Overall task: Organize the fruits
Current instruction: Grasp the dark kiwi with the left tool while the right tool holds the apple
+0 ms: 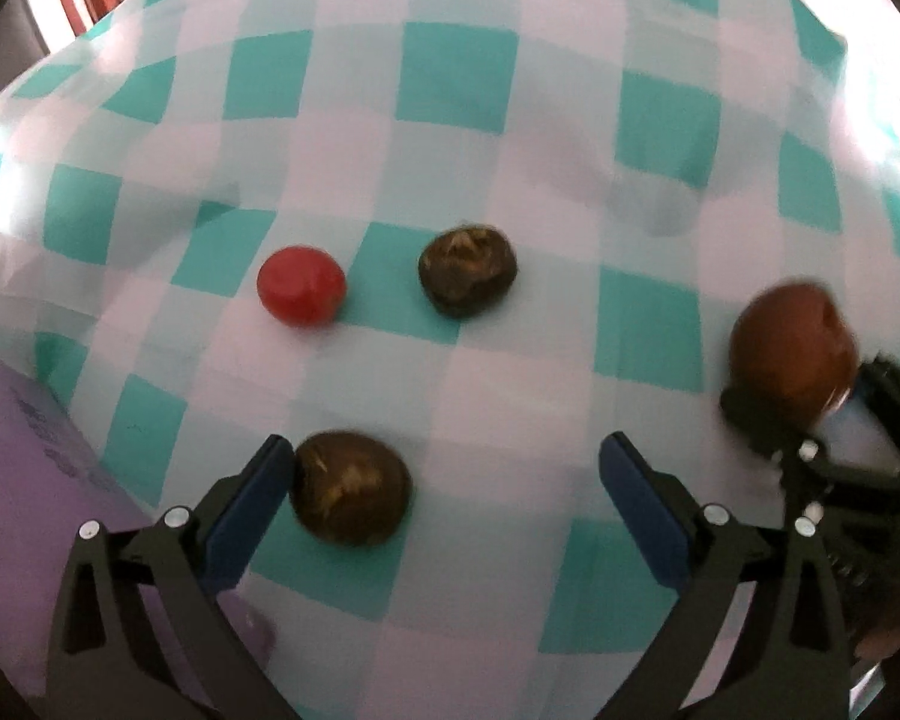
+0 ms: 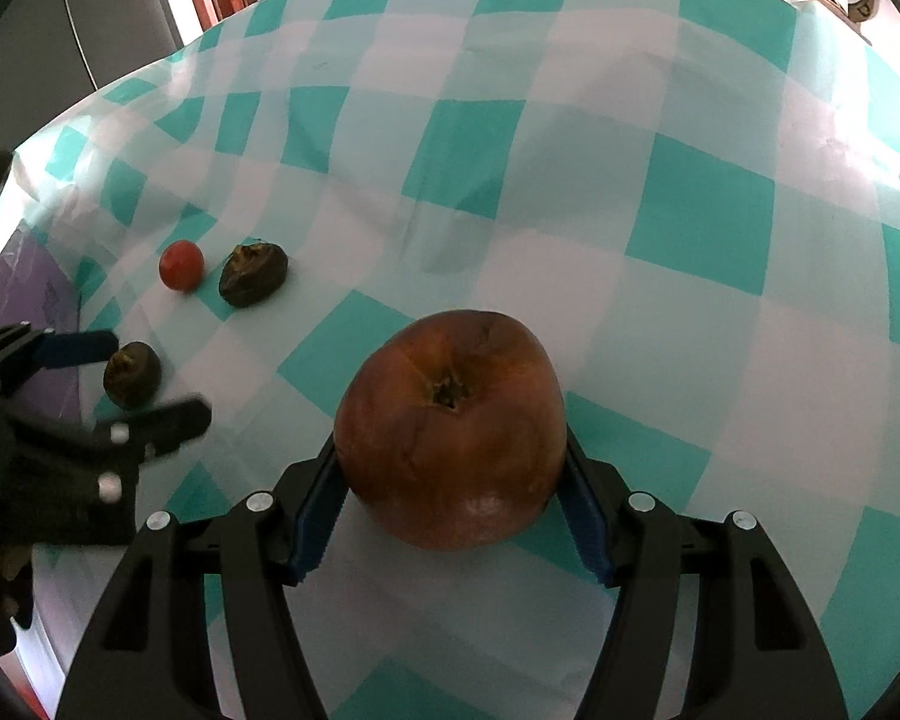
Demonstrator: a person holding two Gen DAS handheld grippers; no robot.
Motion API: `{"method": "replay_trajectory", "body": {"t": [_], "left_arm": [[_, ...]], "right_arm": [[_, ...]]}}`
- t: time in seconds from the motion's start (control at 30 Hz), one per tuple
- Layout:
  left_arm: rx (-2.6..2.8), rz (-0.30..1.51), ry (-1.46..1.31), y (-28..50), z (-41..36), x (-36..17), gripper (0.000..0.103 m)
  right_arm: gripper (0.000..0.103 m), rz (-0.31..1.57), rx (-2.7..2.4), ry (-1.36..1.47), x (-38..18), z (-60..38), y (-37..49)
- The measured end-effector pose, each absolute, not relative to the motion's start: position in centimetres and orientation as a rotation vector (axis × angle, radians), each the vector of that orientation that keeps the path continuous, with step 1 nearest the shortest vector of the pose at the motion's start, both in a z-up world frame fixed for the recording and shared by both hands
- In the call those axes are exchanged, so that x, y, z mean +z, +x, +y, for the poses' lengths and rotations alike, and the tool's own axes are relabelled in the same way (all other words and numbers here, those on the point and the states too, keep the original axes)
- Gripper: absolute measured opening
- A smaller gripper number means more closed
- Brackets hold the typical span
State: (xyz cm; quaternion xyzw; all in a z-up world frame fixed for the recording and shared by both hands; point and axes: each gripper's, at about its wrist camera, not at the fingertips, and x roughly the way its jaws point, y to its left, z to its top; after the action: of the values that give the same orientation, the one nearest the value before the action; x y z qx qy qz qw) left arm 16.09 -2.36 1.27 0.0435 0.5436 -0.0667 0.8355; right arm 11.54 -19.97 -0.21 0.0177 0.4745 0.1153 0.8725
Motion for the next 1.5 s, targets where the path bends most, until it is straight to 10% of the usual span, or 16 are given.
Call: {"method": "replay_trajectory", "body": {"t": [0.47,0.57,0.7,0.87,0.97,1.07,1.27,1.5], "left_arm": [[-0.09,1.165,0.162,16.6,-1.6,-0.2,0.1],[-0.095,1.154,0.08,15.9,-1.1,-0.4,0.087],[-0.131,1.111,0.039,14.0,-1.3,0.3,0.042],[-0.164,1.095,0.005,13.7,-0.9,0.2,0.044],[-0.153,1.103,0.024,13.1,1.6,0.6,0.074],[-0.146,1.098,0.053,11.7,1.4,1.5,0.078],[-0.154,1.101,0.106,11.0,1.5,1.7,0.078],[-0.186,1.088,0.136,10.9,0.5,2.1,0.043]], "right_arm": [[0.064,0.984,0.237,0.01,-0.2,-19.5,11.5],[0.065,0.981,0.24,-0.005,-0.3,-19.3,11.3],[0.065,0.976,0.232,-0.002,-0.4,-19.4,11.1],[0.068,0.967,0.224,-0.017,-0.5,-19.0,10.9],[0.071,0.969,0.225,-0.026,-0.5,-19.0,10.8],[0.072,0.974,0.221,-0.042,-0.5,-18.7,11.1],[0.073,0.961,0.199,-0.077,-0.3,-18.6,12.2],[0.062,0.934,0.215,-0.111,-0.6,-18.3,12.3]]}}
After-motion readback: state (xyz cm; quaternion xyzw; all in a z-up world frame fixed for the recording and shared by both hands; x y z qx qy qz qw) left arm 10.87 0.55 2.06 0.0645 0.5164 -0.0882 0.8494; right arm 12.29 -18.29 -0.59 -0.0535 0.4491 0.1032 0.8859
